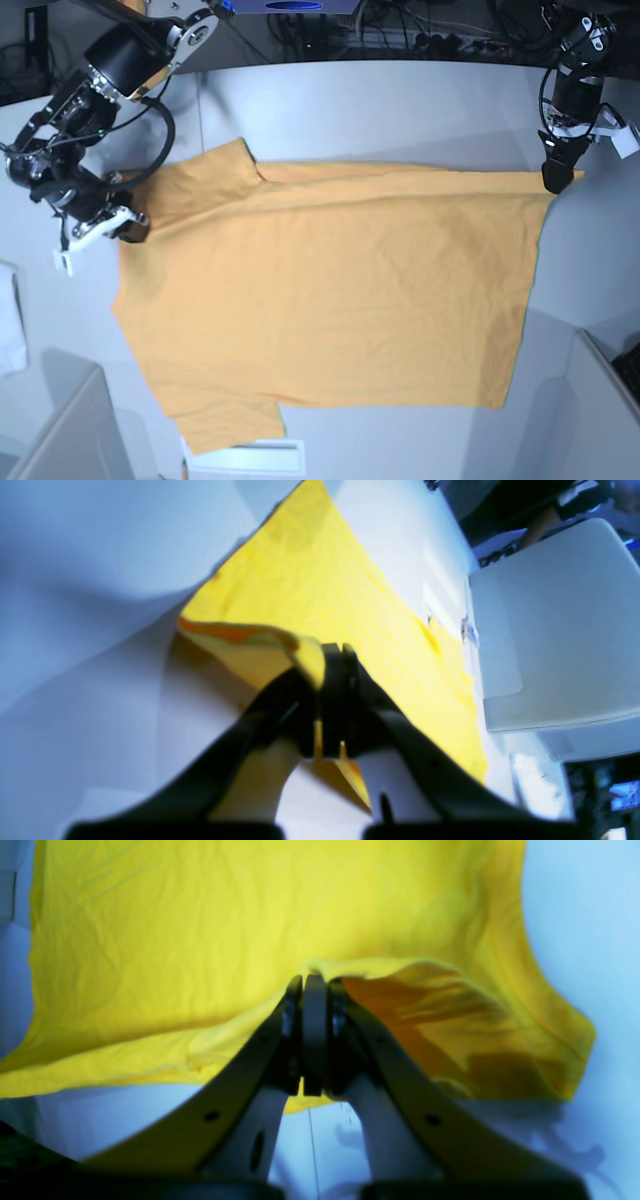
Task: Fold the T-shirt properly
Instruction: 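Drag the held shoulder edges across the table to flatten the shirt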
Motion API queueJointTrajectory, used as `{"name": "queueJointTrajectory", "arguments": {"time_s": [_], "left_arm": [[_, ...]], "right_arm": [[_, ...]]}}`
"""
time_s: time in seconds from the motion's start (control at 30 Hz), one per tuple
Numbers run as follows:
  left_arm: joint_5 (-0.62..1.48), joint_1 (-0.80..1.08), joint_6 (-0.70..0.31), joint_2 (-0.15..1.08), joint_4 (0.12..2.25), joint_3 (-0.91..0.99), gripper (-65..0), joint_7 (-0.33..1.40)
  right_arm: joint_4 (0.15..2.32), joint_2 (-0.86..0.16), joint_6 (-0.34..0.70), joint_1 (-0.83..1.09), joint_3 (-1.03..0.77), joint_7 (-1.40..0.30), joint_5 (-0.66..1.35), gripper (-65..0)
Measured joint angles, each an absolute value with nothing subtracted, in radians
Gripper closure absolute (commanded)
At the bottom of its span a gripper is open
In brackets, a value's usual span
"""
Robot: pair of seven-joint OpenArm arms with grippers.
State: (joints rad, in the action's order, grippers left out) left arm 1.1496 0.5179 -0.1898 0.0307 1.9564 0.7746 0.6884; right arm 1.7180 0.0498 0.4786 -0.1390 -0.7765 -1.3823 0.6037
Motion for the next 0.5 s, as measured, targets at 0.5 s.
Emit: {"name": "queueJointTrajectory", "arguments": {"time_s": [0.5], "left_arm": [[1.089,0.417,-0.186,0.036,1.807,0.775,0.0,0.693]], "right_arm": [[1.641,0.022,0.426,-0.163,-0.730,-1.293,0.597,0.0]]}}
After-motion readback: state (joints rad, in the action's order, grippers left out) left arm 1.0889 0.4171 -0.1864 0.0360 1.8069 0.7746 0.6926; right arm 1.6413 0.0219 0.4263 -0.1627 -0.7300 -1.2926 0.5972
